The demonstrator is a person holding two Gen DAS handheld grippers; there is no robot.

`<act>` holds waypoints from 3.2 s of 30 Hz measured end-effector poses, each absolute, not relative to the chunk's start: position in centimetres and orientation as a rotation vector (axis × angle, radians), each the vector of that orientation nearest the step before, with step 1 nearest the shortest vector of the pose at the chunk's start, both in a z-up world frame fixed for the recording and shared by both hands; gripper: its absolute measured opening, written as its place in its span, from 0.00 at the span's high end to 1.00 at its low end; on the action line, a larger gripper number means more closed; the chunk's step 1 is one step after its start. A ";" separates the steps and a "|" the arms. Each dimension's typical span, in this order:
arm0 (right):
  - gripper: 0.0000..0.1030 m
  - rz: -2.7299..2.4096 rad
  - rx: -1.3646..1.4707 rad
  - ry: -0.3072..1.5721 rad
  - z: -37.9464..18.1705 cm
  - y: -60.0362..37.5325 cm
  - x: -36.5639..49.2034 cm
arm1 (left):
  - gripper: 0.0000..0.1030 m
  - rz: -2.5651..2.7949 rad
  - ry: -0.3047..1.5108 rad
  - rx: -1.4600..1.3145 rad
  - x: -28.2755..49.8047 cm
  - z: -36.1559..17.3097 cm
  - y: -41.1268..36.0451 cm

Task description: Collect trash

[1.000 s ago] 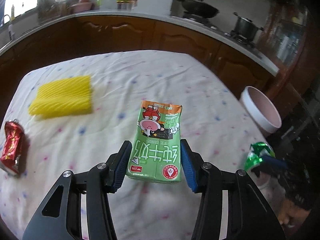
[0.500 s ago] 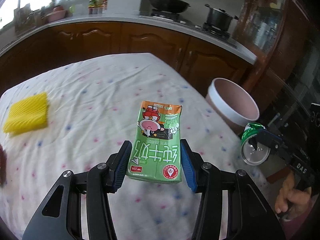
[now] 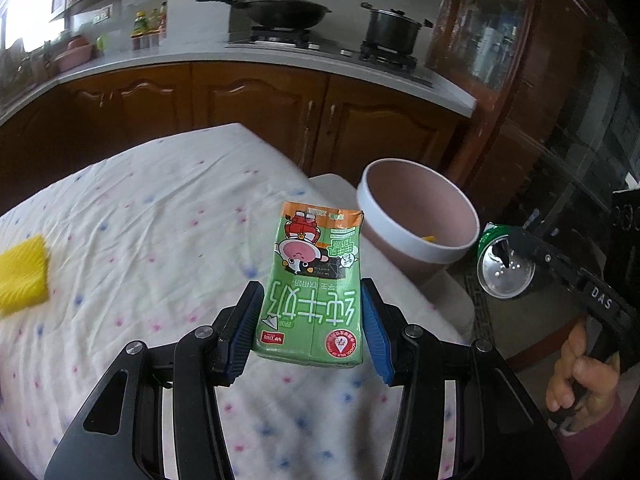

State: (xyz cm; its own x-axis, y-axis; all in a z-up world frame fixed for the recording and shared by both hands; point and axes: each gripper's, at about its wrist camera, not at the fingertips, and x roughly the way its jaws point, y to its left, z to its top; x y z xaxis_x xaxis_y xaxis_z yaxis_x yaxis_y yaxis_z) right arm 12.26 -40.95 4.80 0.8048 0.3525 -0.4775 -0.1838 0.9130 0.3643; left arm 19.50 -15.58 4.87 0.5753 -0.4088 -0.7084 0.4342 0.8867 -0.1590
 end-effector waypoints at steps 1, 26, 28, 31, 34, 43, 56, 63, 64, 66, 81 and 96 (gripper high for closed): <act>0.89 0.288 0.318 0.564 4.8 -41.3 12.1 | 0.54 -0.499 0.818 0.035 19.6 5.0 -16.0; 0.89 0.201 0.375 0.520 5.3 -48.0 16.1 | 0.54 -0.620 0.827 0.105 24.1 5.8 -27.1; 0.89 0.200 0.383 0.523 5.2 -48.3 16.8 | 0.54 -0.625 0.833 0.112 24.7 5.7 -27.8; 0.89 0.201 0.399 0.528 4.9 -49.0 17.8 | 0.54 -0.630 0.841 0.124 25.6 5.5 -28.8; 0.89 0.201 0.411 0.531 4.6 -49.4 18.6 | 0.54 -0.634 0.854 0.133 26.5 5.0 -29.9; 0.89 0.198 0.428 0.559 3.4 -50.3 20.8 | 0.54 -0.637 0.891 0.163 28.2 3.5 -32.1; 0.89 0.203 0.443 0.602 1.8 -50.6 22.5 | 0.54 -0.631 0.928 0.194 29.8 1.9 -34.3; 0.89 0.201 0.456 0.619 1.2 -50.9 23.1 | 0.53 -0.627 0.954 0.203 30.5 1.0 -35.0; 0.89 0.204 0.462 0.620 1.1 -51.0 23.2 | 0.53 -0.626 0.964 0.206 30.6 0.9 -35.1; 0.84 0.208 0.475 0.625 0.8 -51.1 23.3 | 0.53 -0.620 0.970 0.212 30.7 0.8 -35.3; 0.40 0.151 0.533 0.578 1.0 -53.0 21.8 | 0.30 -0.593 0.973 0.175 30.0 0.8 -33.6; 0.25 0.138 0.587 0.523 1.8 -52.9 18.4 | 0.27 -0.529 0.942 0.112 27.5 1.9 -29.9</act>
